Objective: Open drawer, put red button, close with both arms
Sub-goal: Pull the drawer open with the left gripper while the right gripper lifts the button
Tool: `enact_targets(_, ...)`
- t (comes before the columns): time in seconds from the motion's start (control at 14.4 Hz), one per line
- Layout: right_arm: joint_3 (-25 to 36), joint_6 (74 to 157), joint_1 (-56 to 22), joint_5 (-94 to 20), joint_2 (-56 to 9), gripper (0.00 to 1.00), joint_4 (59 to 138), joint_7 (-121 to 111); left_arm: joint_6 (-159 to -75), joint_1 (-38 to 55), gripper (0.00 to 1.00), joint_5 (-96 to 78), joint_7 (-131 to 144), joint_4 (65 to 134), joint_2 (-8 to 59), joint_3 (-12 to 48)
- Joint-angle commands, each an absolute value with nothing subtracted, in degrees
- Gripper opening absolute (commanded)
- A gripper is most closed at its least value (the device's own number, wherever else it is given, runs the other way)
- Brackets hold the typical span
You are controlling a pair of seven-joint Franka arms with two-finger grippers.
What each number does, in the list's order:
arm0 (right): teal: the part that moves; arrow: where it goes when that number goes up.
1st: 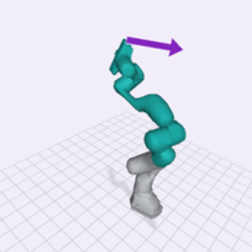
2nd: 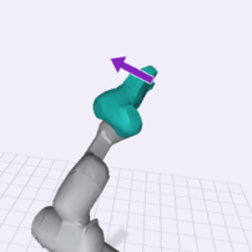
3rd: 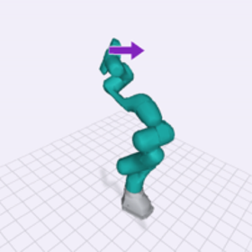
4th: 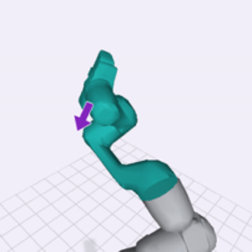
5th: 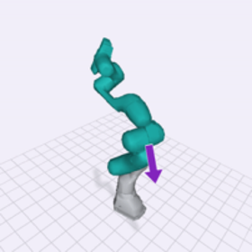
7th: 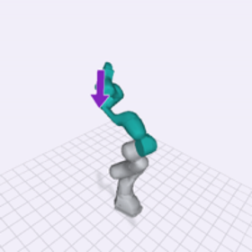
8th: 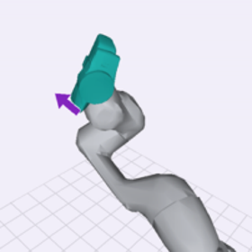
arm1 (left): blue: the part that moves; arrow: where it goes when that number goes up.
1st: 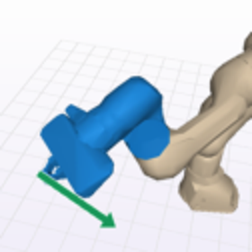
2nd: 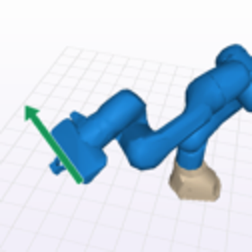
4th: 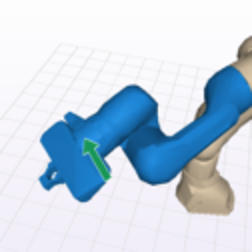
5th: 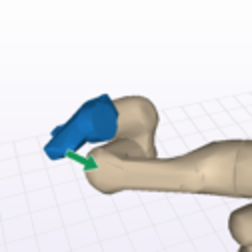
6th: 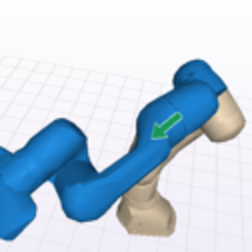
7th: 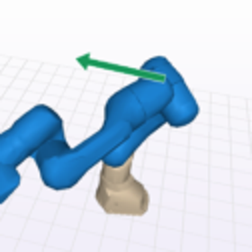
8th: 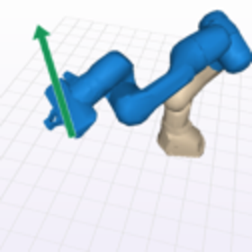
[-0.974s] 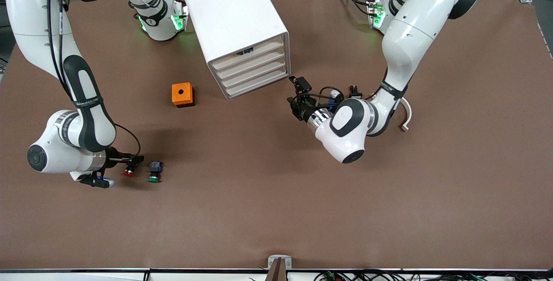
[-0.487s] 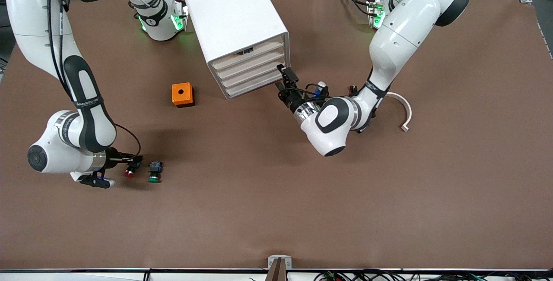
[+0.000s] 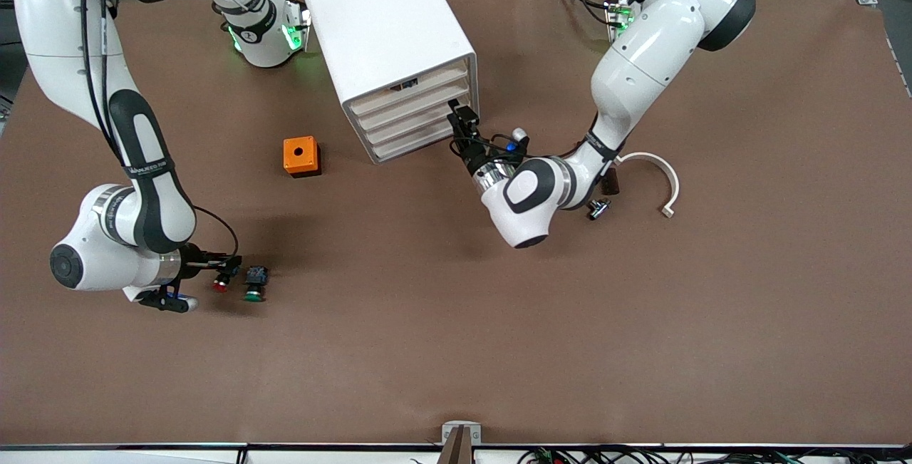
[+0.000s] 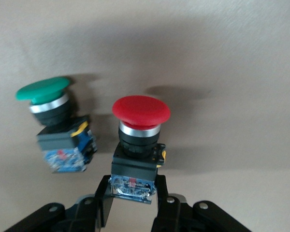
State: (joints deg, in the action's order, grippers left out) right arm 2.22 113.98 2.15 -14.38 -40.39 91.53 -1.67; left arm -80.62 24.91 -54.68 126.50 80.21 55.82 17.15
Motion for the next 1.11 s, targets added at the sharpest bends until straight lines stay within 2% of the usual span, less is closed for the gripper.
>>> enact_targets(0.0,2.28,107.25,1.32,-15.21,-38.76,0.00,88.78,2.54,-79.01,26.19,0.47,-55.81,128.06,79.54,55.81,17.31)
enact_targets(0.21,2.29,101.44,0.36,-15.03,-37.27,0.00,85.97,6.75,-79.01,27.42,0.44,-55.81,128.06,80.15,55.64,17.31)
enact_targets(0.35,2.29,98.28,-0.17,-14.94,-36.04,0.00,84.56,9.48,-79.01,27.68,0.37,-55.81,128.32,80.42,55.63,17.31)
enact_targets(0.49,2.29,93.54,-0.96,-15.03,-34.46,0.00,83.06,13.43,-79.01,28.47,0.24,-55.72,130.25,80.42,55.81,17.14)
enact_targets(1.04,2.11,81.31,-4.48,-15.38,-25.41,0.00,81.47,28.38,-79.10,28.74,0.15,-55.81,129.99,80.16,55.90,17.14)
